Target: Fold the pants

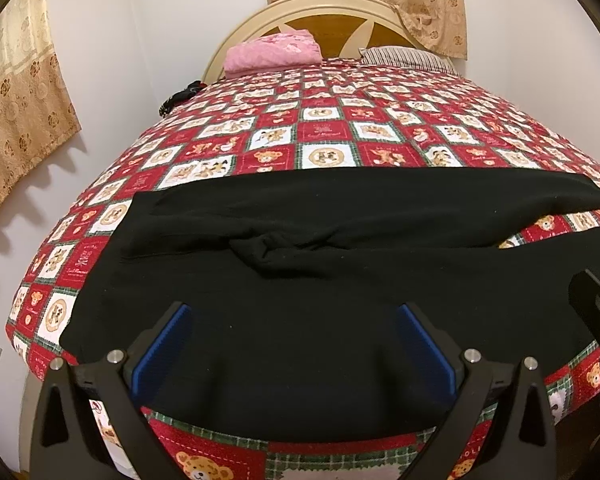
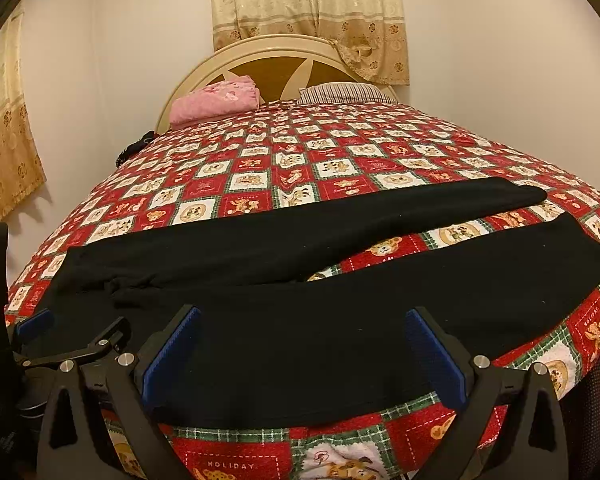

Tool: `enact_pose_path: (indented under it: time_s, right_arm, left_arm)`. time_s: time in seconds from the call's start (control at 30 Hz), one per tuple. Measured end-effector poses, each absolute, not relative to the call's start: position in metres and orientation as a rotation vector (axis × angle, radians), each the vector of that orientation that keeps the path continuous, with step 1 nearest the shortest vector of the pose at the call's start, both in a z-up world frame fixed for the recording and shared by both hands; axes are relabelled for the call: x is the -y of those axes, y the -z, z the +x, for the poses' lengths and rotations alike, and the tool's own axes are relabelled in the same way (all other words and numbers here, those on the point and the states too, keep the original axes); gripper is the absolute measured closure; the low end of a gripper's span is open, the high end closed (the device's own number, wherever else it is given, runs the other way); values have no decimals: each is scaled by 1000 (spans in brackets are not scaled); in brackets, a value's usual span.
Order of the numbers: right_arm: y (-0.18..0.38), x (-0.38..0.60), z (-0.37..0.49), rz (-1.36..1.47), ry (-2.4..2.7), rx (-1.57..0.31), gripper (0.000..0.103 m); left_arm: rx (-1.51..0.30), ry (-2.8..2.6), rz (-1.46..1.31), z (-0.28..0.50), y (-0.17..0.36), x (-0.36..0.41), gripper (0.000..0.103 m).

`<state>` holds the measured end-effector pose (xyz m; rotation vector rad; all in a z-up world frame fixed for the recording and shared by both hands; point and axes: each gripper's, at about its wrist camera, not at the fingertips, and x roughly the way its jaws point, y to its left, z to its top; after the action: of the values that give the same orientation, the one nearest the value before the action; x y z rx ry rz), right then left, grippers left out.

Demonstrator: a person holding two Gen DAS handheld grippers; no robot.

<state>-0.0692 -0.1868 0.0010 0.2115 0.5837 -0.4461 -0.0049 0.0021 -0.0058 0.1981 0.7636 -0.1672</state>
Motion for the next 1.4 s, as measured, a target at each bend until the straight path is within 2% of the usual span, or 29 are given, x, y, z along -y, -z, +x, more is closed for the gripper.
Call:
enact_pose_path:
  time_s: [1.4]
  right_arm:
    - [-2, 177, -63, 207, 446, -591, 1]
  left_arm:
    - [-767, 172, 191, -7, 3, 1, 0]
